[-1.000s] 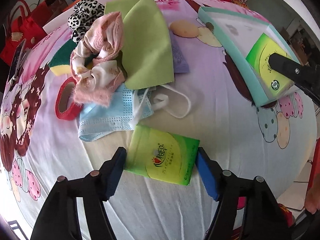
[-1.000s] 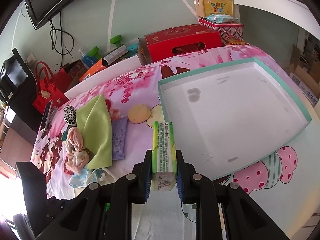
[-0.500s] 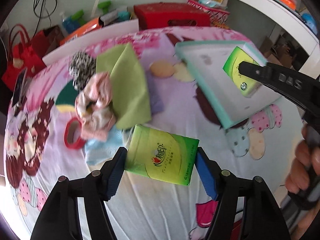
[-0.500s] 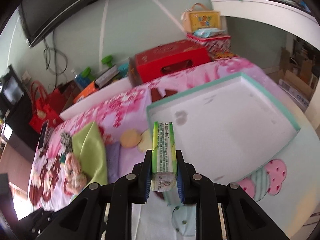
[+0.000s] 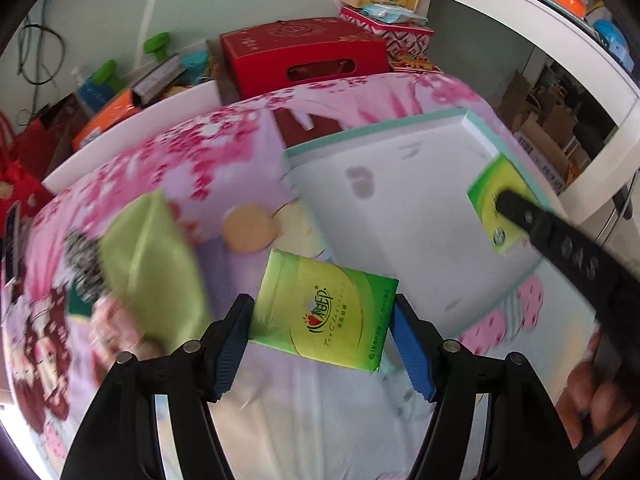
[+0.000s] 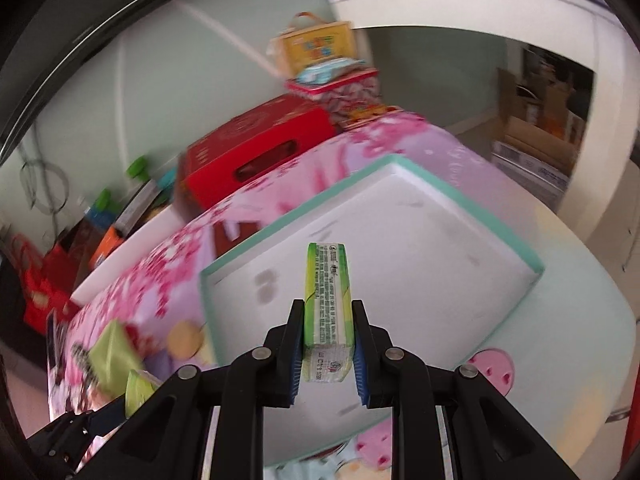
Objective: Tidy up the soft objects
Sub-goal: 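Carry both green tissue packs into the white tray and open both tools, then move both tools back over the pile of soft items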
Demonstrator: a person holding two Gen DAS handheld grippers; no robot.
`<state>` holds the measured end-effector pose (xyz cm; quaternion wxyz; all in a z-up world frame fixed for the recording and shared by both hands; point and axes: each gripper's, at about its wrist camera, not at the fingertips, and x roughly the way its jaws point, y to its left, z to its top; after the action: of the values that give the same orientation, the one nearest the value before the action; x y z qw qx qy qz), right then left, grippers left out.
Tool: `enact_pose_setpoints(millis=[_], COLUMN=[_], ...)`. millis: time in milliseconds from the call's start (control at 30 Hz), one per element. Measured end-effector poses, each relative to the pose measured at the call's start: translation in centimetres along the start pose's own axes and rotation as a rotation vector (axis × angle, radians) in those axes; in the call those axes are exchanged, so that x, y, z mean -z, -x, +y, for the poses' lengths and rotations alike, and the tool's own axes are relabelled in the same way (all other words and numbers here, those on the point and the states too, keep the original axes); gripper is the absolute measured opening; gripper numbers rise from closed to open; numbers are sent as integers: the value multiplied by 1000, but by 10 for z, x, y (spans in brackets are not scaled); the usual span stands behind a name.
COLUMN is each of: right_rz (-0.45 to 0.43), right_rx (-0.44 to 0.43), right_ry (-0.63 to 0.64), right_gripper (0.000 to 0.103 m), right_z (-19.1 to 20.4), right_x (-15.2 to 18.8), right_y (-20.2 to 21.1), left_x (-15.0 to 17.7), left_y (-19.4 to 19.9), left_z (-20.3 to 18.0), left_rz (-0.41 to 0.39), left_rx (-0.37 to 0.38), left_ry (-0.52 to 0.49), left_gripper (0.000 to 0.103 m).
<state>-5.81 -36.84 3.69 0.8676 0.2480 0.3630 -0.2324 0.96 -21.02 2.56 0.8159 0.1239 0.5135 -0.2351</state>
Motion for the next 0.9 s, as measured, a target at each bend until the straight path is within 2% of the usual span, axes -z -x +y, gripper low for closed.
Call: enact_pose_setpoints(millis=[100, 200, 333, 400, 467, 500, 567, 667, 733, 767, 800, 900], right_rz=[27, 33, -2, -11, -19, -19, -28, -30, -24, -20, -17, -14], right_rx=[39, 41, 35, 39, 45, 44, 41, 56, 72, 77, 80, 88], right_ry=[-40, -70, -80, -90, -94, -95, -93, -79, -72, -67, -64, -40], right_gripper=[23, 24, 26, 26, 35, 39, 59, 68, 78, 83, 85, 103], right_z=[-20, -34, -42, -45, -46, -46, -46, -45, -45, -45, -45, -40], right_x=[2, 0, -4, -5, -5, -5, -6, -6, -6, -6, -5, -3], right_y=[-16, -22, -16, -14, -12, -11, -8, -6, -7, -7, -8, -8], left_x=[-20, -36, -52, -54, -54, -54, -55, -52, -50, -49, -47, -38], left_y=[-16, -33, -56, -59, -58, -56, -51, -41, -33, -29, -24, -8], left_z=[-16, -31, -33, -30, -27, -25, -20, -10, 5, 12, 20, 48], left_rz=[-18, -37, -35, -35, -48, -58, -75, -94, -112, -120, -132, -175], left_rx=[14, 14, 40, 50, 54, 54, 68, 82, 69, 60, 42, -7], left_ry=[-14, -39, 11, 33, 50, 62, 85, 118, 161, 180, 204, 273], left_gripper=[70, 70, 71, 77, 87, 88, 88, 89, 91, 99, 102, 102])
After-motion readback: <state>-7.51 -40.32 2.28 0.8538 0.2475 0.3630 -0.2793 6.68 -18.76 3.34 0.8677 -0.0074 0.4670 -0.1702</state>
